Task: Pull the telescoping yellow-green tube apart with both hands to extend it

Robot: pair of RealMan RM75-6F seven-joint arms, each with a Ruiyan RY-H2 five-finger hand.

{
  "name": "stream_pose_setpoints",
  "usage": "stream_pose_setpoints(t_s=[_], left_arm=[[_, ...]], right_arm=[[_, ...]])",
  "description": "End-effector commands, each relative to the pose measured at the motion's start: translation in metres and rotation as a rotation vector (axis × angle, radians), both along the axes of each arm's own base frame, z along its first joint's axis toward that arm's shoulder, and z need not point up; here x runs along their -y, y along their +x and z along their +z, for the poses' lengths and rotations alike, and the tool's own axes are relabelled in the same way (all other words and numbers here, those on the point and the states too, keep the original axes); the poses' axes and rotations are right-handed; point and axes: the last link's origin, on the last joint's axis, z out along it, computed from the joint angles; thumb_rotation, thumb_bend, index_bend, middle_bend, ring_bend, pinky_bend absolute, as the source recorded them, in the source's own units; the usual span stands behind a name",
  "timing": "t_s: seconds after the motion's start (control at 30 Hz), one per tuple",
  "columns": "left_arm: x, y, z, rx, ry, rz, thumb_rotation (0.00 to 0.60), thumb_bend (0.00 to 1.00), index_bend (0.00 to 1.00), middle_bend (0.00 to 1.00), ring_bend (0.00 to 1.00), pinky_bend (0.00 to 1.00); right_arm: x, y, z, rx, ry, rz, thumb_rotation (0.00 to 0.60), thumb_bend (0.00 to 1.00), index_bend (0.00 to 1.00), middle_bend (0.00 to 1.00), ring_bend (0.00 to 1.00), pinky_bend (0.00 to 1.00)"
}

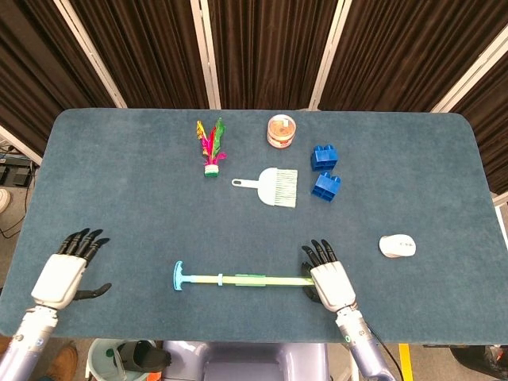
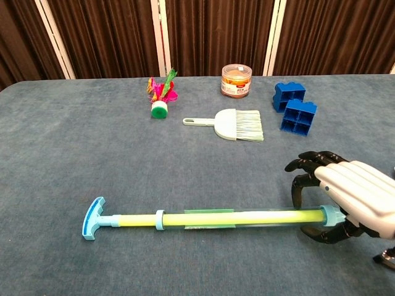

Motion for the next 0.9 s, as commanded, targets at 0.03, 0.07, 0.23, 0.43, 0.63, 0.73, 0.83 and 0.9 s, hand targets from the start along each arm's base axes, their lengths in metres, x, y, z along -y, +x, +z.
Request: stream_pose_setpoints(t_s=[0.03, 0.07, 0.23, 0.43, 0.63, 0.73, 0.83, 0.9], left_arm=[[-0.014, 0.009, -0.035, 0.060, -0.028, -0.084, 0.600, 0.20, 0.26, 0.08, 0.03, 0.10], [-0.017, 0.011, -0.044, 0.082, -0.037, -0.096, 0.600, 0.20, 0.28, 0.08, 0.03, 0.10], [-0.031, 0.023, -0.084, 0.140, -0.108, -0.135, 0.600, 0.30, 0.33, 0.08, 0.03, 0.10], [-0.037, 0.041, -0.103, 0.203, -0.154, -0.155, 0.600, 0.23, 0.34, 0.08, 0.03, 0.10], [-0.033, 0.052, -0.119, 0.255, -0.209, -0.155, 0.600, 0.19, 0.33, 0.08, 0.03, 0.10], [-0.033, 0.054, -0.124, 0.247, -0.210, -0.164, 0.600, 0.19, 0.34, 0.08, 0.03, 0.10], [-0.037, 0.055, -0.133, 0.238, -0.216, -0.167, 0.600, 0.19, 0.34, 0.08, 0.03, 0.10], [-0.040, 0.056, -0.140, 0.239, -0.224, -0.164, 0.600, 0.19, 0.34, 0.08, 0.03, 0.10]], right_arm=[[-0.001, 0.001, 0.000, 0.000, 0.004, 0.004, 0.600, 0.36, 0.68, 0.18, 0.06, 0.06], [-0.001, 0.001, 0.000, 0.000, 0.005, 0.006, 0.600, 0.36, 0.68, 0.18, 0.06, 0.06], [0.000, 0.004, 0.002, 0.005, -0.005, 0.007, 0.600, 0.36, 0.67, 0.18, 0.06, 0.07], [0.002, 0.005, 0.006, 0.009, -0.016, 0.006, 0.600, 0.36, 0.67, 0.18, 0.06, 0.06], [0.004, 0.006, 0.009, 0.010, -0.026, 0.005, 0.600, 0.36, 0.67, 0.18, 0.06, 0.07], [0.004, 0.006, 0.011, 0.012, -0.027, 0.005, 0.600, 0.36, 0.67, 0.18, 0.06, 0.06], [0.004, 0.005, 0.011, 0.018, -0.024, 0.005, 0.600, 0.36, 0.67, 0.18, 0.06, 0.06], [0.003, 0.005, 0.012, 0.020, -0.023, 0.008, 0.600, 0.36, 0.67, 0.18, 0.06, 0.06]])
